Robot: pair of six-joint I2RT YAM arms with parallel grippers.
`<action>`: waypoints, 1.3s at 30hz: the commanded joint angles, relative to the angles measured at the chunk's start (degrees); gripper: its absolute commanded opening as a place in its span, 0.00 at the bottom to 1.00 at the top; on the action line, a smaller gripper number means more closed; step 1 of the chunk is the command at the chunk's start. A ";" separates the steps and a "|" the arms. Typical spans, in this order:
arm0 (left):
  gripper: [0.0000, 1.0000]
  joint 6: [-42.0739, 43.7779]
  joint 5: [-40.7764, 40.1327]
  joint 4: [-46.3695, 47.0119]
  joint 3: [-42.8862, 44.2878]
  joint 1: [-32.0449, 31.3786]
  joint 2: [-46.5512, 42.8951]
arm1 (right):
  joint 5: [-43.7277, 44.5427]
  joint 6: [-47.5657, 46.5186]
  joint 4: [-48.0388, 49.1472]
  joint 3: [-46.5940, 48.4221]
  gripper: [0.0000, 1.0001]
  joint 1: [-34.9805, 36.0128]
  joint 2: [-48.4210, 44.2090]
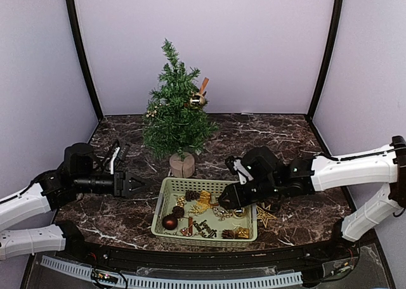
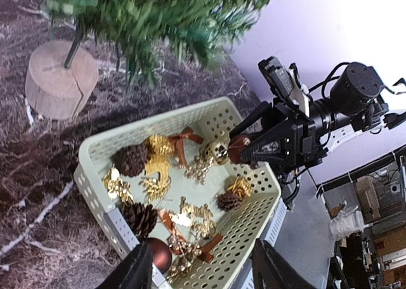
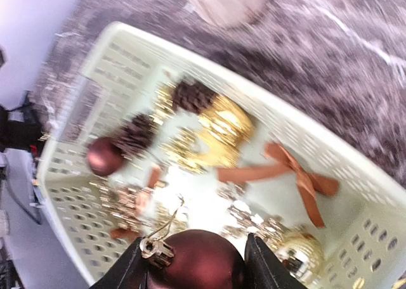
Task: Decorate the small christmas tree
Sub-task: Place the ornament ball in the bin, then pick up the ornament deer from the bin.
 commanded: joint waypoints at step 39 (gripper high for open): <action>0.60 -7.54 -5.18 14.58 -5.46 -9.12 23.67 | 10.01 -28.69 4.18 16.14 0.65 8.30 27.20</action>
